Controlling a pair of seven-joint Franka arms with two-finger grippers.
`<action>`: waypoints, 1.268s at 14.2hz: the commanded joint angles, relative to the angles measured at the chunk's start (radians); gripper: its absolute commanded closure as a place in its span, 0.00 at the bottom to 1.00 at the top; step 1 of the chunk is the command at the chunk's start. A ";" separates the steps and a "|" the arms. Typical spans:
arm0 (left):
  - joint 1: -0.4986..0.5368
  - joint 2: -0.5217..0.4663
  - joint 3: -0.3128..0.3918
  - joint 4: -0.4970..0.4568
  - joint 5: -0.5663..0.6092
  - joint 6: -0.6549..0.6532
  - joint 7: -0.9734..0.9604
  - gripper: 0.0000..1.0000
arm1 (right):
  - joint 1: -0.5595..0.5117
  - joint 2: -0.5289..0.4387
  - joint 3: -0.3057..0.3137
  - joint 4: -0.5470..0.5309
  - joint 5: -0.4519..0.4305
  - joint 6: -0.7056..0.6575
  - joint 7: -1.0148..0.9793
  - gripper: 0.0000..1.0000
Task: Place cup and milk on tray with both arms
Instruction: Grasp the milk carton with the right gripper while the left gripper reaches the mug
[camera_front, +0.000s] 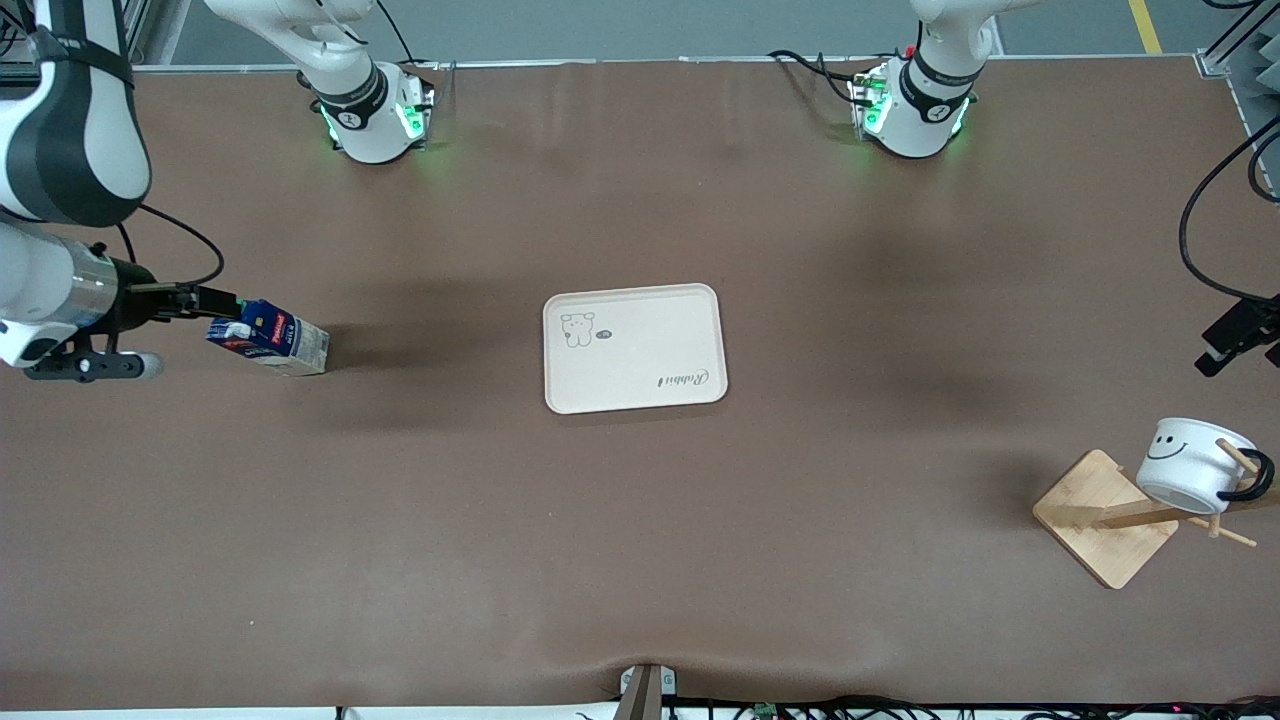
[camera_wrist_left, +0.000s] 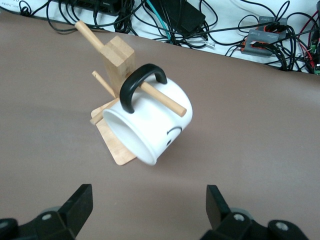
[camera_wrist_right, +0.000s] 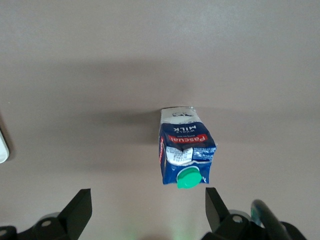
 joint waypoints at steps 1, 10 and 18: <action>-0.004 0.059 -0.010 -0.004 -0.045 0.102 0.049 0.00 | -0.004 -0.023 -0.001 -0.064 0.002 0.050 0.005 0.00; -0.004 0.183 -0.066 0.007 -0.074 0.272 0.078 0.54 | -0.041 -0.016 -0.002 -0.066 -0.006 0.043 0.005 0.00; -0.004 0.156 -0.103 -0.002 -0.074 0.265 0.128 1.00 | -0.046 0.132 0.002 0.130 -0.063 -0.096 -0.019 0.00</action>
